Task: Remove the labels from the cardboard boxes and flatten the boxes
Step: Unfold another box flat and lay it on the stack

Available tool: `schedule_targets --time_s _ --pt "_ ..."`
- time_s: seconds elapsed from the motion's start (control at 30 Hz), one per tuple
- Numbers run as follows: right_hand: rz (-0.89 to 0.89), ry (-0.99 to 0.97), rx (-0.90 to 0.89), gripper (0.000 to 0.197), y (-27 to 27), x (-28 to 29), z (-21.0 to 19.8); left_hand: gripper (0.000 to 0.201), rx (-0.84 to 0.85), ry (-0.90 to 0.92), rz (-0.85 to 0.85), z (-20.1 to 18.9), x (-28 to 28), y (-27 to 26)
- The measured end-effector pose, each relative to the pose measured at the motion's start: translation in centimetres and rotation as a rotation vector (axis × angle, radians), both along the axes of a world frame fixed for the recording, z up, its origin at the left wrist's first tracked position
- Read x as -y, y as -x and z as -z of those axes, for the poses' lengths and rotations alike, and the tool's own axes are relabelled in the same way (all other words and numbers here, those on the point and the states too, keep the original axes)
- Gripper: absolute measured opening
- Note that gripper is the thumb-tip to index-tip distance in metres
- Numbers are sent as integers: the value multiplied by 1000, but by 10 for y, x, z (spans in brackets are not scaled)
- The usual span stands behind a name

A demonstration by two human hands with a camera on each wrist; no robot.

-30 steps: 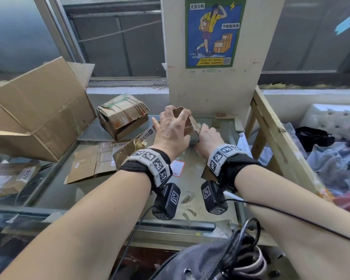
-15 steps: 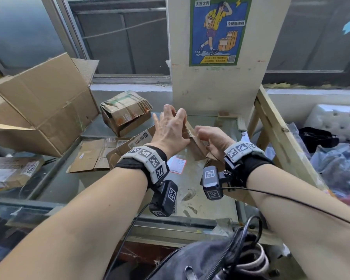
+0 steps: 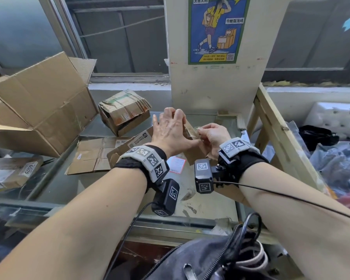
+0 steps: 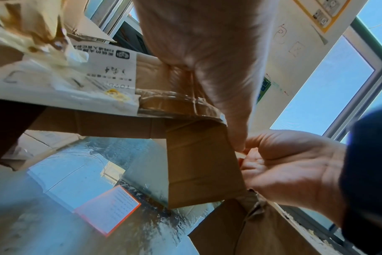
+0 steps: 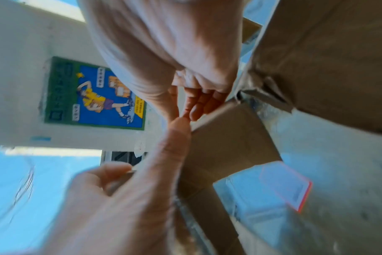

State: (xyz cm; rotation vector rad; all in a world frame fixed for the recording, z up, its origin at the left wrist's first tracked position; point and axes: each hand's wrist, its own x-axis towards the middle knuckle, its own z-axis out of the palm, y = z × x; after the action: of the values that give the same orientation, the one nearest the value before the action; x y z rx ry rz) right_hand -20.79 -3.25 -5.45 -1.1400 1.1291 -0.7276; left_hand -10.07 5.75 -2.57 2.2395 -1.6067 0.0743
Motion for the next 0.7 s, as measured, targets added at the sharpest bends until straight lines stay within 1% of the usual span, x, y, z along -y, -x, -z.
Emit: schedule_targets --time_s 0.1,0.17,0.33,0.4,0.47,0.5,0.57,0.63,0.7 --pt "21 -107 113 25 -2 -2 -3 76 2 -29 -51 1 2 2" --pt "33 -168 206 25 -2 -2 -5 79 9 -50 -55 2 4 3" --pt "28 -255 407 25 0 -7 -5 73 47 -28 -23 2 9 2" --pt "-44 -266 516 28 3 -10 -9 70 46 -61 -28 3 10 2" --pt "-166 -268 606 32 3 -13 -22 60 54 -112 -38 10 9 2" --pt "-195 -273 609 30 2 -13 -30 54 56 -120 -57 14 8 2" --pt "-184 -278 559 26 4 -9 -37 51 45 -112 -99 17 8 3" --pt "-97 -273 515 23 9 -4 -33 51 16 -87 -101 15 11 2" --pt "13 -288 518 21 14 0 -24 51 -71 -45 -59 11 13 -1"
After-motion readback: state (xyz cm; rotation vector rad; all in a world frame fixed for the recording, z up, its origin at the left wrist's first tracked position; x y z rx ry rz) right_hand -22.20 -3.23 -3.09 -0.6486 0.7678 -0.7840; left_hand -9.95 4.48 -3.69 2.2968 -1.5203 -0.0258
